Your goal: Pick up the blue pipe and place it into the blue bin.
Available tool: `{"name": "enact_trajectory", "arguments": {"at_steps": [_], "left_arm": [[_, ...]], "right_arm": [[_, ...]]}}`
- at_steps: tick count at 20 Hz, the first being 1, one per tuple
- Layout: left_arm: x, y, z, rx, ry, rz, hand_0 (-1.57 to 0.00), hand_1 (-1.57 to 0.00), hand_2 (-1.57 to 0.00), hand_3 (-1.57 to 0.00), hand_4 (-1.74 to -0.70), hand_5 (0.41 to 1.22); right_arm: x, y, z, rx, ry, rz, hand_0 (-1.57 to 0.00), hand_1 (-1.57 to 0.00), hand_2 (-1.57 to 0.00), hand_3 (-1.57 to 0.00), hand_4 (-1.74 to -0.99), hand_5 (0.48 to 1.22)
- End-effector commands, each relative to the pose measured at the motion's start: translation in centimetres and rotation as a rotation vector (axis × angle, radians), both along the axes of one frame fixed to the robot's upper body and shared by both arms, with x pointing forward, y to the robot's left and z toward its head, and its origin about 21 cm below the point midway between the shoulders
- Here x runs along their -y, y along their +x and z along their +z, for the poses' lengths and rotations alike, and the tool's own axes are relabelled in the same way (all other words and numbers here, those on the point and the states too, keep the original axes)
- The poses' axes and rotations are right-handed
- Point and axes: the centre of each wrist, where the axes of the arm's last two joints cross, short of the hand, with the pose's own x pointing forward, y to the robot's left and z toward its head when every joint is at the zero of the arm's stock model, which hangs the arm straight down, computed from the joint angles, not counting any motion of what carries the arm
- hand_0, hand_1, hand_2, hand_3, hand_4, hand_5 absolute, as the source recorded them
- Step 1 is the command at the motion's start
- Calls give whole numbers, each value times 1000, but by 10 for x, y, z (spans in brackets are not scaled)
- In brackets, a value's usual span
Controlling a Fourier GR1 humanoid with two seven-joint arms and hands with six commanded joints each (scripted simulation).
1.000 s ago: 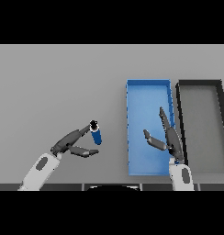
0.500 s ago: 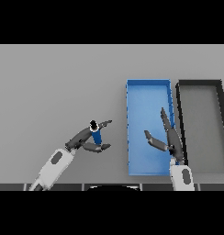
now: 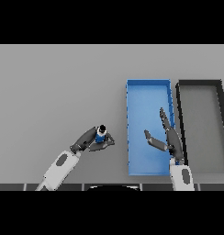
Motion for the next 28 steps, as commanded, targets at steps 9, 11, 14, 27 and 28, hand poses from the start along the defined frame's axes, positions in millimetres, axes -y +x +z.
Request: {"name": "enact_trajectory", "arguments": {"at_steps": [9,11,14,27,28], "left_arm": [[17,5,50,156,-134,-82,-1539,-1543,-1546,-1441,-1720,1210],[26,5,65,169,-135,-109,-1551,-1553,-1555,-1445,-1723,1214],[32,5,77,160,-114,-134,-1561,-1562,-1563,-1445,-1726,1217],[30,1,78,151,-82,-153,-1570,-1571,-1571,-1438,-1731,1220],[31,3,79,149,-73,-149,-1571,-1571,-1571,-1438,-1731,1221]], "right_arm": [[1,0,-2,3,-34,-5,1,1,1,1,-1221,631],[-1,4,-2,4,-22,0,1,1,1,1,-1217,635],[4,2,0,16,-31,-5,1,1,1,1,-1208,640],[3,-14,2,36,9,-18,1,1,1,1,-1191,619],[1,-11,8,54,37,10,1,1,1,1,-1195,610]]}}
